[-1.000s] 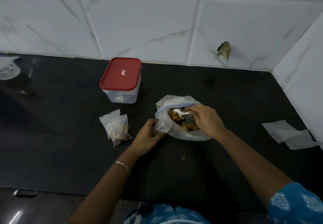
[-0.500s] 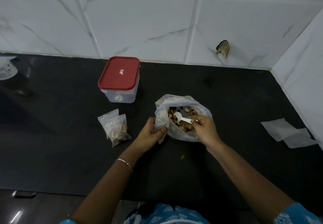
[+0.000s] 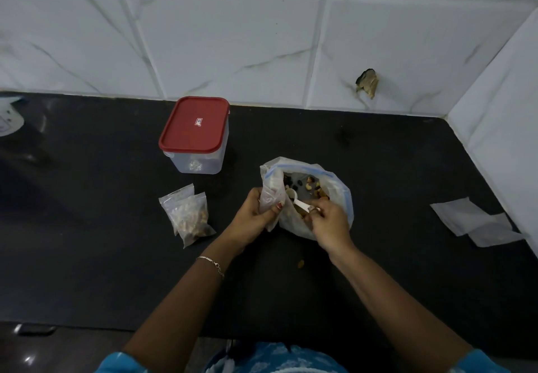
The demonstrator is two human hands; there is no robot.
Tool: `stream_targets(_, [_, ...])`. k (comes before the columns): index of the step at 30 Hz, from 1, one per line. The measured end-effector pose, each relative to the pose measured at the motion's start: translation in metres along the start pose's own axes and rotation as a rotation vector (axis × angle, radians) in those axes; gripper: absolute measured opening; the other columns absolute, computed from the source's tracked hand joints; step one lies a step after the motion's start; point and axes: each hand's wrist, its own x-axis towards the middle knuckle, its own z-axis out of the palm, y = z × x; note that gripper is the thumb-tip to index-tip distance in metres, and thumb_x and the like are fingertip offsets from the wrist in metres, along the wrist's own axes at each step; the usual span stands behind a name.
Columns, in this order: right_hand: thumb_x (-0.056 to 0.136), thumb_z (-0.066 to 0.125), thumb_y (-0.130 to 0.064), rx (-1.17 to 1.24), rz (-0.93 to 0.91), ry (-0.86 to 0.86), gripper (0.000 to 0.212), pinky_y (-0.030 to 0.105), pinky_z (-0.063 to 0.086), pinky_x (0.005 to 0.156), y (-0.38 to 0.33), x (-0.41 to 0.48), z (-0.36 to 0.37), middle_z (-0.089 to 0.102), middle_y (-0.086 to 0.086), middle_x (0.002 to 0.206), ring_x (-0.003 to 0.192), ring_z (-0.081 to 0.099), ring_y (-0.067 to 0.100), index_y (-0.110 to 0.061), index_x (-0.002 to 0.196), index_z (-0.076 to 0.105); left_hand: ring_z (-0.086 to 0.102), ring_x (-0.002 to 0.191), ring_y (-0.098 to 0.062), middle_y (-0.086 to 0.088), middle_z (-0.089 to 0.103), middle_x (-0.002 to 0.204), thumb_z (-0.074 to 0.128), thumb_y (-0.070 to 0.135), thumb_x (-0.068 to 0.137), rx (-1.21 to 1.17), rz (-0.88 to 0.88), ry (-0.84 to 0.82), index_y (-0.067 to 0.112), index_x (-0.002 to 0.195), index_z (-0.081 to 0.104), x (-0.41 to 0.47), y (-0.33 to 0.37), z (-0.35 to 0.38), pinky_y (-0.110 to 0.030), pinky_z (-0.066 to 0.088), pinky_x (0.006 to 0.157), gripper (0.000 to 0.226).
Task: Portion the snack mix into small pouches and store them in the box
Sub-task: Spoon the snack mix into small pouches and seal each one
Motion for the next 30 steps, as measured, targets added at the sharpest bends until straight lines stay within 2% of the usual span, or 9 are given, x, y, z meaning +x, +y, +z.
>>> stream_targets(2, [0.1,0.045,-0.011,0.345,0.298,-0.059,0.026,0.019,0.04,0.048,-0.005,0.006,-0.004,0.064,0.004,0.091,0.058,0.051,0.007,-0.019,0.116,0.064,0.059,0.115,-0.015,-0.002,0.059,0.124,0.062,0.018,0.091,-0.02,-0.017,-0.015,0.026,0.12,0.046,0.001,-0.002,-0.001,-0.038,0.051,0.097,0.034])
stream_targets(5, [0.1,0.044,-0.01,0.512,0.45,-0.122,0.026,0.016,0.025,0.031,-0.006,0.01,-0.007,0.058,0.003,0.079,0.039,0.035,0.005,-0.017,0.116,0.063,0.058,0.117,-0.014,-0.001,0.058,0.127,0.063,0.016,0.091,-0.035,-0.018,-0.028,0.028,0.122,0.044,0.002,-0.005,0.0,-0.037,0.049,0.099,0.038])
stream_targets(8, [0.099,0.045,-0.013,0.534,0.472,-0.131,0.024,0.015,0.023,0.031,-0.007,0.013,-0.006,0.058,0.002,0.077,0.036,0.034,0.004,-0.017,0.114,0.063,0.057,0.118,-0.014,-0.002,0.056,0.129,0.065,0.019,0.09,-0.001,-0.006,-0.032,0.029,0.124,0.042,0.004,-0.005,0.0,-0.036,0.05,0.099,0.042])
stream_targets(12, [0.099,0.045,-0.013,0.593,0.472,-0.119,0.023,0.015,0.023,0.031,-0.01,0.014,-0.006,0.057,0.002,0.077,0.034,0.035,0.003,-0.015,0.114,0.062,0.057,0.112,-0.014,-0.005,0.053,0.127,0.064,0.021,0.09,0.132,0.016,0.028,0.021,0.124,0.042,0.004,-0.001,-0.001,-0.038,0.054,0.091,0.04])
stream_targets(17, [0.099,0.046,-0.013,0.59,0.428,-0.117,0.019,0.015,0.023,0.033,-0.014,0.009,-0.016,0.055,0.001,0.074,0.036,0.035,0.003,-0.015,0.106,0.063,0.038,0.125,-0.015,-0.001,0.025,0.136,0.073,0.025,0.083,0.387,0.138,0.11,0.03,0.119,0.034,0.0,-0.008,-0.002,-0.031,0.045,0.1,0.053])
stream_targets(23, [0.097,0.05,-0.012,0.556,0.392,-0.122,0.018,0.017,0.022,0.033,-0.017,0.003,-0.035,0.053,0.001,0.071,0.036,0.034,0.004,-0.012,0.104,0.066,0.035,0.124,-0.014,0.0,0.023,0.133,0.079,0.03,0.076,0.523,0.094,0.1,0.025,0.125,0.032,-0.001,-0.009,-0.002,-0.035,0.041,0.106,0.068])
stream_targets(27, [0.095,0.05,-0.012,0.557,0.376,-0.128,0.02,0.017,0.021,0.033,-0.025,-0.001,-0.047,0.052,0.0,0.067,0.039,0.033,0.004,-0.011,0.109,0.065,0.035,0.125,-0.017,0.001,0.023,0.134,0.079,0.035,0.076,0.586,0.078,0.072,0.029,0.121,0.037,0.0,-0.011,-0.004,-0.041,0.04,0.108,0.062])
stream_targets(30, [0.095,0.05,-0.012,0.557,0.352,-0.133,0.02,0.016,0.021,0.033,-0.034,-0.006,-0.053,0.052,0.0,0.067,0.04,0.032,0.004,-0.011,0.106,0.067,0.033,0.124,-0.017,0.002,0.021,0.135,0.077,0.043,0.075,0.648,0.08,0.111,0.03,0.118,0.04,0.002,-0.012,-0.001,-0.048,0.036,0.11,0.059])
